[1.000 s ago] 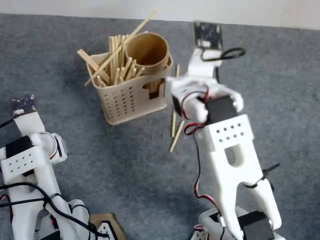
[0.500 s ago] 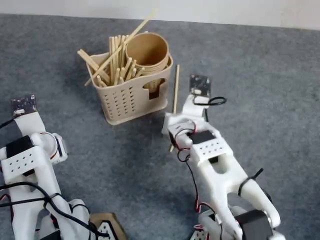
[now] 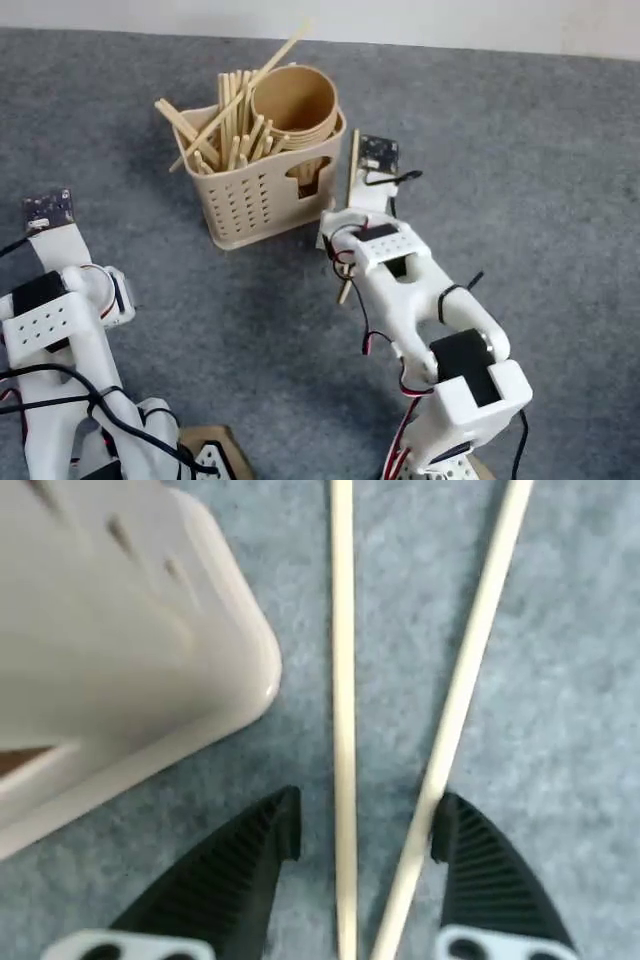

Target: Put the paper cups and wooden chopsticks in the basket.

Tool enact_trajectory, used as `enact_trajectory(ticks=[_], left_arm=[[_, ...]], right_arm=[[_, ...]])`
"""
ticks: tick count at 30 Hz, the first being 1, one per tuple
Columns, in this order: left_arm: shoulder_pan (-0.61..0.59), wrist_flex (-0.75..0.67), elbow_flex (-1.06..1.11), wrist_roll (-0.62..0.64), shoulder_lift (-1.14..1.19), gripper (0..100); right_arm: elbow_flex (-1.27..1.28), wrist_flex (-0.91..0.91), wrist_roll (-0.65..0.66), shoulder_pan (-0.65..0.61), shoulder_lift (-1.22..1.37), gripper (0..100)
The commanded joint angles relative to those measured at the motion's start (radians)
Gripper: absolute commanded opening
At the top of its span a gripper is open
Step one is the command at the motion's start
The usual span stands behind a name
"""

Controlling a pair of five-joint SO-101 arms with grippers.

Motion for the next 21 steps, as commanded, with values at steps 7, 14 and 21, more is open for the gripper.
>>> enact_trajectory(ticks=[7,14,21], left_arm=[[-0.004,-0.006,-0.007,-0.008,-0.031,25],[-0.004,-0.006,-0.007,-0.008,-0.031,25],[-0.002,-0.009,-0.005,-0.008,-0.031,25]], right_arm=[[-0.025,-0.002,-0.005,0.058,0.027,0.4],[-0.025,0.097,-0.002,0.062,-0.002,0.5],[-0.016,0.107,0.149,0.062,-0.355,0.5]])
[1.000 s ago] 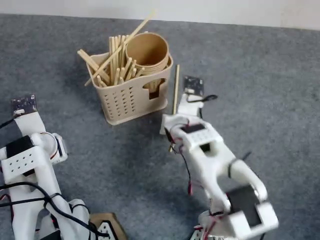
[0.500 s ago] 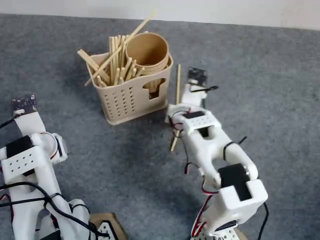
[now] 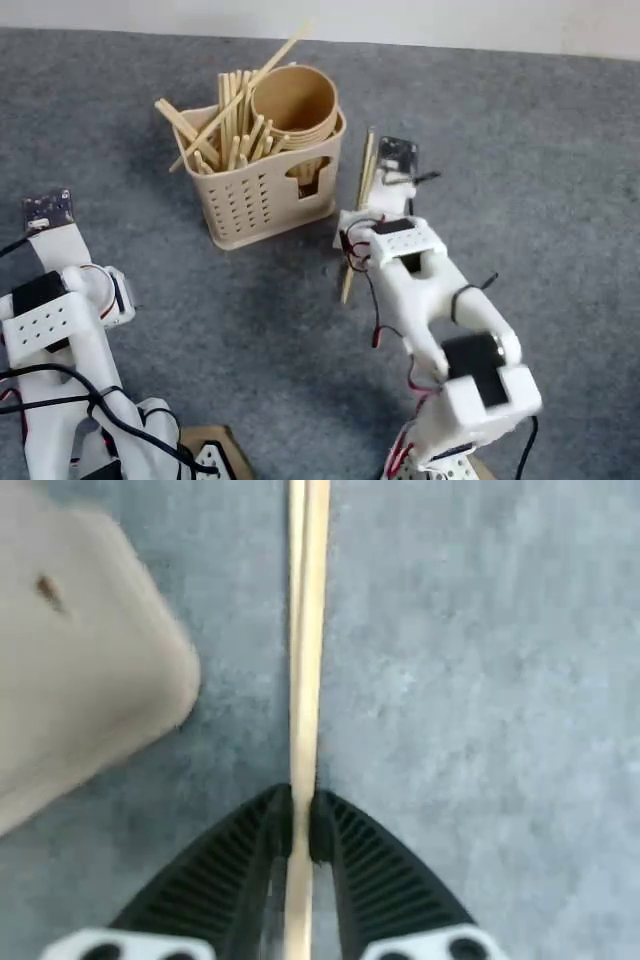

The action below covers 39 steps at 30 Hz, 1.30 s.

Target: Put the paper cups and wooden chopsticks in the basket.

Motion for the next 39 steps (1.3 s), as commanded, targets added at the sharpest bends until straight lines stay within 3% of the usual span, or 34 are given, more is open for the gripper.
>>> enact_trajectory(ticks=[1,13,18,28,30,33,39], left_arm=[[-0.002,-0.009,-0.005,-0.008,-0.031,25],[-0.002,-0.011,-0.005,-0.008,-0.031,25],[-0.002,-0.011,-0.005,-0.008,-0.031,25],[-0.001,-0.011,-0.004,-0.008,-0.031,25],[-0.001,-0.011,-0.004,-0.008,-0.031,25],[-0.002,-0.011,-0.004,-0.008,-0.031,25],[-0.005,-0.011,-0.004,-0.008,-0.031,25]], right_arm=[[-0.015,0.002,0.089,0.005,-0.257,0.5],[0.002,-0.012,0.169,0.001,-0.783,0.5],[0.01,-0.278,0.169,-0.061,-0.845,0.5],[-0.005,-0.766,0.178,-0.36,-0.599,0.5],[-0.036,-0.829,0.272,-0.398,-0.509,0.5],[-0.07,-0.921,0.425,-0.415,-0.363,0.5],[-0.09,-1.119,0.439,-0.414,-0.179,0.5]])
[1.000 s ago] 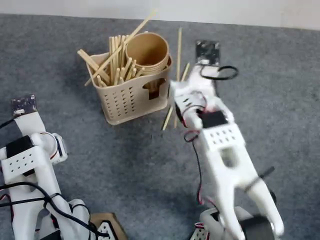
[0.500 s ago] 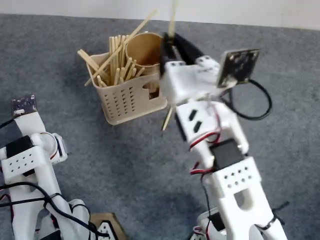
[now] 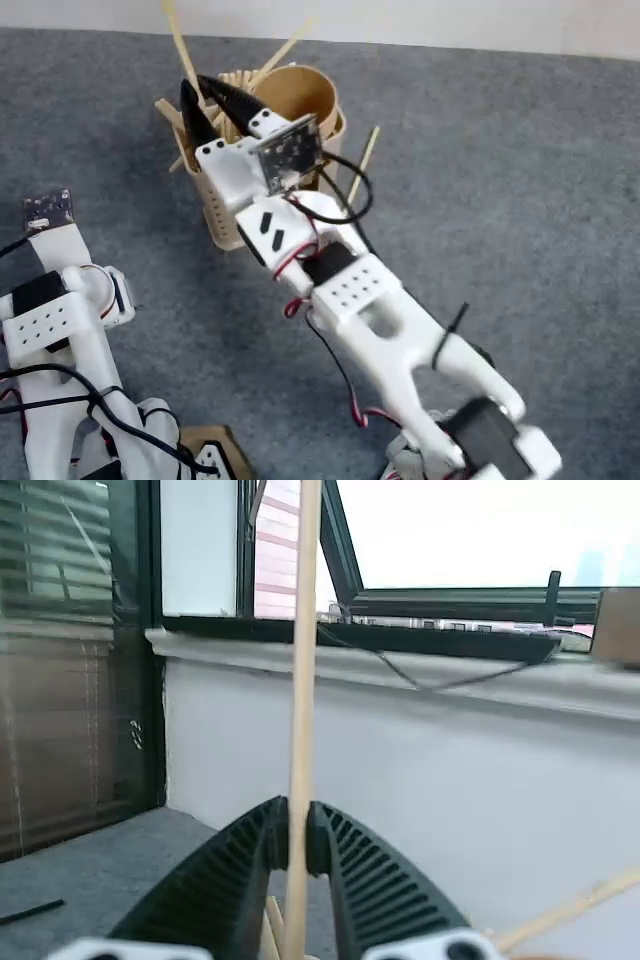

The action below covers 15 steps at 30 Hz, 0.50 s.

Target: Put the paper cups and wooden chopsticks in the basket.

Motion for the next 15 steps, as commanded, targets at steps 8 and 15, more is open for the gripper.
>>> enact_trajectory(ticks=[8,15], left_arm=[[-0.008,-0.011,-0.004,-0.008,-0.031,25],[-0.007,-0.011,-0.004,-0.009,-0.031,25]], right_arm=[[-0.042,-0.116,0.017,0.013,0.058,0.9],[-0.019,-0.002,0.014,0.045,0.008,16.5]])
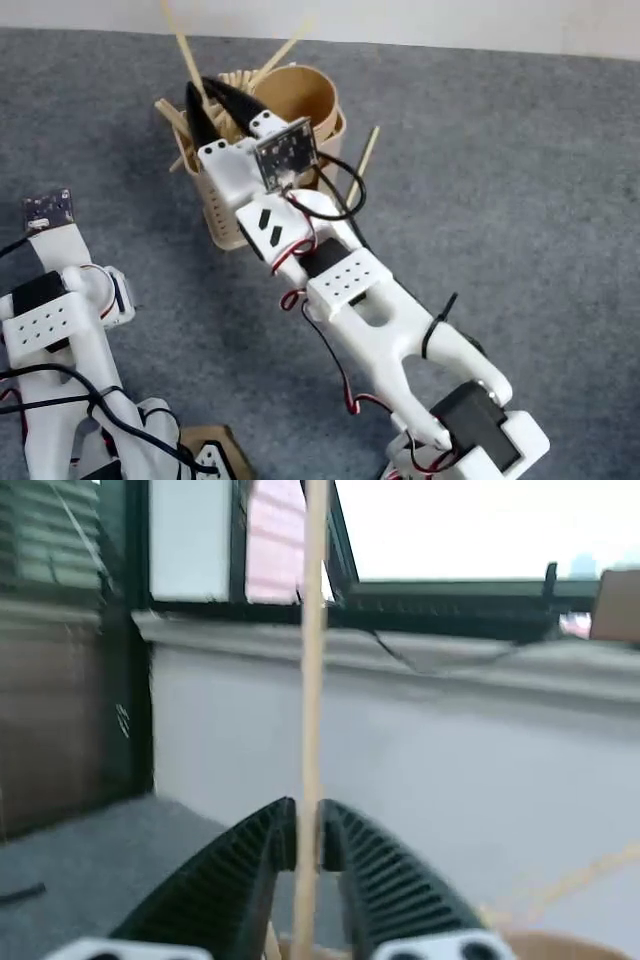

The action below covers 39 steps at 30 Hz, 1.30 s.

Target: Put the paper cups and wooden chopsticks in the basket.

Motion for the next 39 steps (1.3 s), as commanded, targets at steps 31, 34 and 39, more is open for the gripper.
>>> enact_trajectory(ticks=[31,34,39], left_arm=[[-0.002,-0.012,-0.004,-0.009,-0.03,25],[-0.002,-0.012,-0.004,-0.009,-0.03,25],[-0.004,-0.012,-0.004,-0.009,-0.03,25]], right_arm=[[0.142,1.26,-0.542,0.397,-0.302,8.9],[0.142,1.185,-0.597,0.357,-0.186,13.5],[0.147,1.052,-0.672,0.255,0.005,29.7]])
